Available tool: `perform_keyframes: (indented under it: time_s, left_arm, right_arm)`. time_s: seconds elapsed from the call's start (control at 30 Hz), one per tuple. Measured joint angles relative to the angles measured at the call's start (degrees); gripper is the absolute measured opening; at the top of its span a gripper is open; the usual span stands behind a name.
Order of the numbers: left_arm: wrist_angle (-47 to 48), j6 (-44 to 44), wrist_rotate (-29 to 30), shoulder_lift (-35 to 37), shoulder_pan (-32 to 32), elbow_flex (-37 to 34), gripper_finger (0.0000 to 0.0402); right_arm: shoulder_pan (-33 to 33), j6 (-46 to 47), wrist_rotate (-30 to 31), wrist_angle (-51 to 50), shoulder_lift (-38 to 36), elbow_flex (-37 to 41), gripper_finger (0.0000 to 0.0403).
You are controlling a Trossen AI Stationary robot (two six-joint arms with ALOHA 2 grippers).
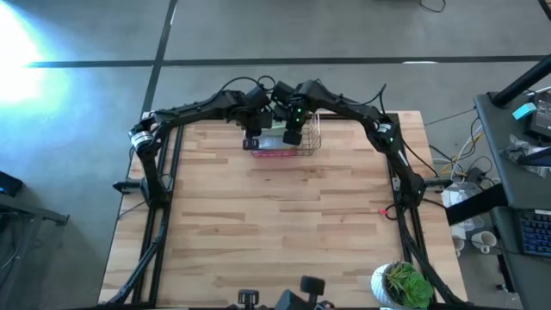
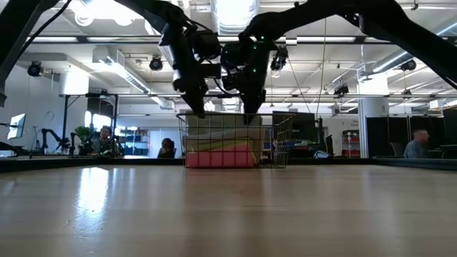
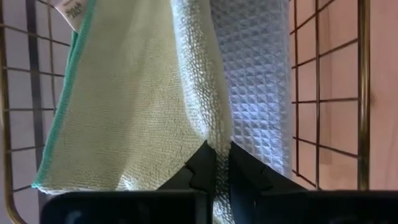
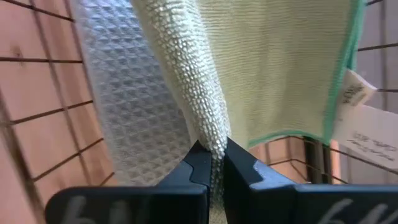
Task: Fold microfiber towels
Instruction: Stack the folded light green microfiber cloth on top of the gray microfiber cloth in the wire basket, then return To Home Position
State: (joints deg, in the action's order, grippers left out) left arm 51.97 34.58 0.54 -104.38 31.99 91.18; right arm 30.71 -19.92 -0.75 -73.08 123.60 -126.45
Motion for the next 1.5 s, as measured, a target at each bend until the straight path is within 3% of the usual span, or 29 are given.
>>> perform_keyframes:
  time_s: [0.3,0.7,1.03,1.2,1.5]
  left_arm:
    - [1.1,0.2,-0.4,0.0,-0.7,-0.1,0.0021]
    - [1.6,0.3,0.0,0.5,-2.1,-0.2,0.0103]
    - [1.3,-2.6,0.4,4.1,-2.1,0.7,0.0125]
    - [1.3,-6.8,0.4,7.8,-2.1,0.8,0.0125]
    - [2.2,-16.8,0.2,16.8,-3.7,-2.0,0.0125]
  right_arm:
    - [-0.6,1.5,-1.3,-2.6,0.0,0.0,0.0019]
    - [-0.8,2.2,-0.4,-5.0,-0.1,-0.4,0.0027]
    - [-2.6,4.1,-1.2,-4.1,-0.1,-0.5,0.0115]
    - [-2.7,5.6,-2.3,-9.3,-0.5,-2.1,0.0158]
    - [-3.9,11.2,-13.1,-11.8,-8.4,-2.0,0.0178]
